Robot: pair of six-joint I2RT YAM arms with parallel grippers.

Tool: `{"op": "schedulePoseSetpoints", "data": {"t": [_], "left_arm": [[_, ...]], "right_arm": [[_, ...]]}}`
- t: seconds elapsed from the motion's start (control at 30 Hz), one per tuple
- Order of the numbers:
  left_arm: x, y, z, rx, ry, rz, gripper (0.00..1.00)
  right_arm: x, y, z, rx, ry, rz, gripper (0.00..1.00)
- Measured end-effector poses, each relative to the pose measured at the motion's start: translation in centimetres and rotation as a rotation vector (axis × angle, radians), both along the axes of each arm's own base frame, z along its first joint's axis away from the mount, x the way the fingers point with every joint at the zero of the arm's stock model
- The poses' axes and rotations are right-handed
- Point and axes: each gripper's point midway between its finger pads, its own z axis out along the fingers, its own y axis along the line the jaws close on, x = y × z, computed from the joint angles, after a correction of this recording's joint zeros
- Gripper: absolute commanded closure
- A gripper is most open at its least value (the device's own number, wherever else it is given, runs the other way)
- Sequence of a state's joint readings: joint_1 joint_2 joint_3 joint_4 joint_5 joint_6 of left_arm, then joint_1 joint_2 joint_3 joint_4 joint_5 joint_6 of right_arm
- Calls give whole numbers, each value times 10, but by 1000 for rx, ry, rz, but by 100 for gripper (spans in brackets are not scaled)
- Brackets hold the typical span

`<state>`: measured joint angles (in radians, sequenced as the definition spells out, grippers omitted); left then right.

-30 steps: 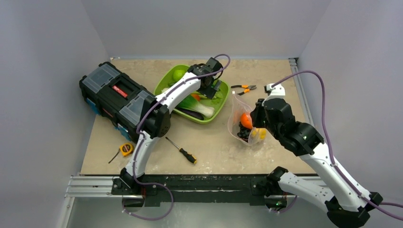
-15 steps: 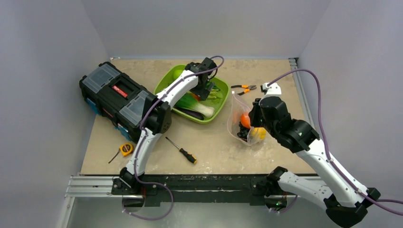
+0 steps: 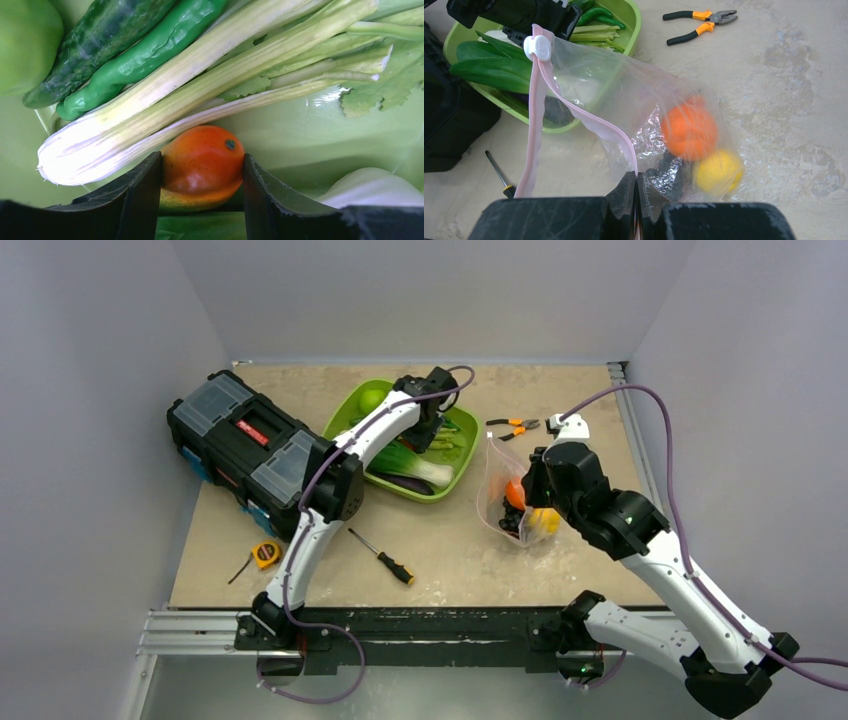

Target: Place the food in the zip-top bag and seal the zipper

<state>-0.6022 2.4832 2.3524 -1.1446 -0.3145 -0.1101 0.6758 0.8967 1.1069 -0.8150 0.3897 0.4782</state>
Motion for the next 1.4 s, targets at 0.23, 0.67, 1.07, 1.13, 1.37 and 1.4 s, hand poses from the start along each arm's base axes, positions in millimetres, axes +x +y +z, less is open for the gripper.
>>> {"op": "schedulePoseSetpoints", "data": {"t": [0.23, 0.67, 1.07, 1.13, 1.37, 1.4], "left_arm": [[1, -3, 7, -23, -8, -10, 69], [-3, -17, 120, -229, -179, -25, 76], [-84, -29, 247, -636, -189, -28, 81], [-104, -30, 267, -715, -174, -34, 82], [-174, -54, 314, -1113, -47, -50, 85], [-181, -59, 318, -1180, -27, -44, 85]], "right_arm": [[0, 0, 0, 1, 0, 0, 100], [2, 3, 4, 24, -14, 2, 100], [6, 7, 18, 78, -72, -2, 100], [7, 8, 20, 90, -83, -4, 100], [10, 13, 27, 138, -107, -6, 100], [10, 14, 28, 144, -111, -7, 100]]}}
